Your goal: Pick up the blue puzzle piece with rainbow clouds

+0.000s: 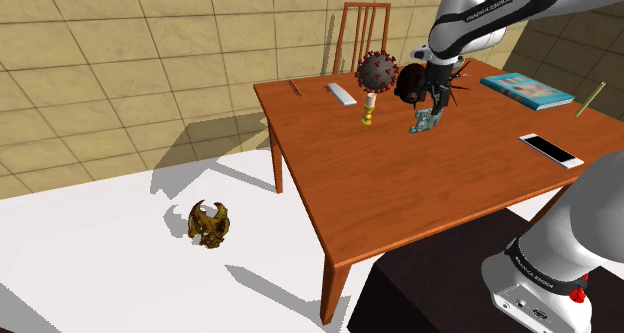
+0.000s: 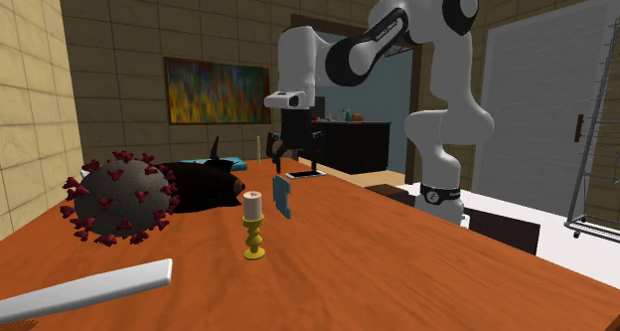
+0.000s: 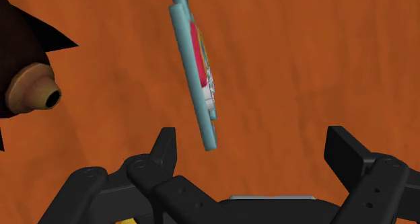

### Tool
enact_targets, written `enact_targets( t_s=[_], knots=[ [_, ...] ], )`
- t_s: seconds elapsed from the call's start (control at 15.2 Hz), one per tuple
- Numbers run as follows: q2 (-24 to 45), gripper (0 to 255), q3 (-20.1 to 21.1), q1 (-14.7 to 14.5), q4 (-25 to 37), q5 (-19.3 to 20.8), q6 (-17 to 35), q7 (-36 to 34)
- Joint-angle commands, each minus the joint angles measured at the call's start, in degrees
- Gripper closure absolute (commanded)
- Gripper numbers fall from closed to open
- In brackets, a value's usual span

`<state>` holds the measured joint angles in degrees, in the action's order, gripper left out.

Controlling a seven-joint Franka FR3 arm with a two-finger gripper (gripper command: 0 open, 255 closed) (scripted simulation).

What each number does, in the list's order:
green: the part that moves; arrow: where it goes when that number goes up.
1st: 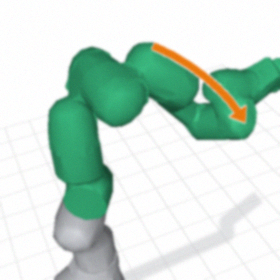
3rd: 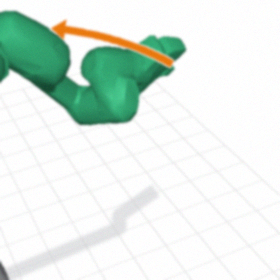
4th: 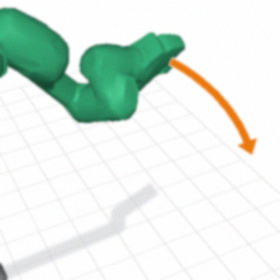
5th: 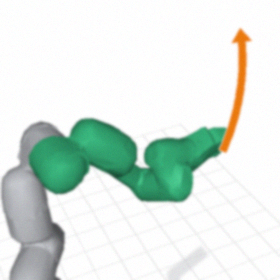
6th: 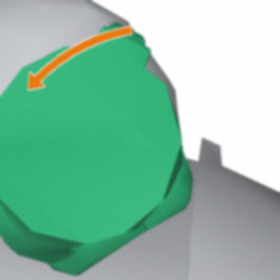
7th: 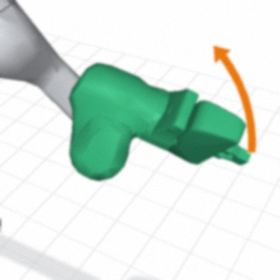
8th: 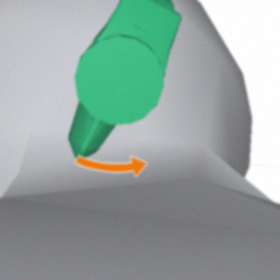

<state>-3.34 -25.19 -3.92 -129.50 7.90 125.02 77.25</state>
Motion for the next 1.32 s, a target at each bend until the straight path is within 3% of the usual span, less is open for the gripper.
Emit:
enact_targets(
  t_s=[0.0, 0.66, 0.73, 1.25],
  knots=[
    [4.68, 0, -0.68, 0.11, 2.46, -1.61, 2.12, 5.5],
    [9.91, 0, -0.47, 0.71, 1.16, -3.92, 8.31, 7.85],
    [9.98, 255, -0.46, 0.71, 1.17, -3.95, 8.36, 7.85],
    [9.97, 255, -0.47, 0.72, 1.19, -3.95, 8.33, 7.87]
  ],
)
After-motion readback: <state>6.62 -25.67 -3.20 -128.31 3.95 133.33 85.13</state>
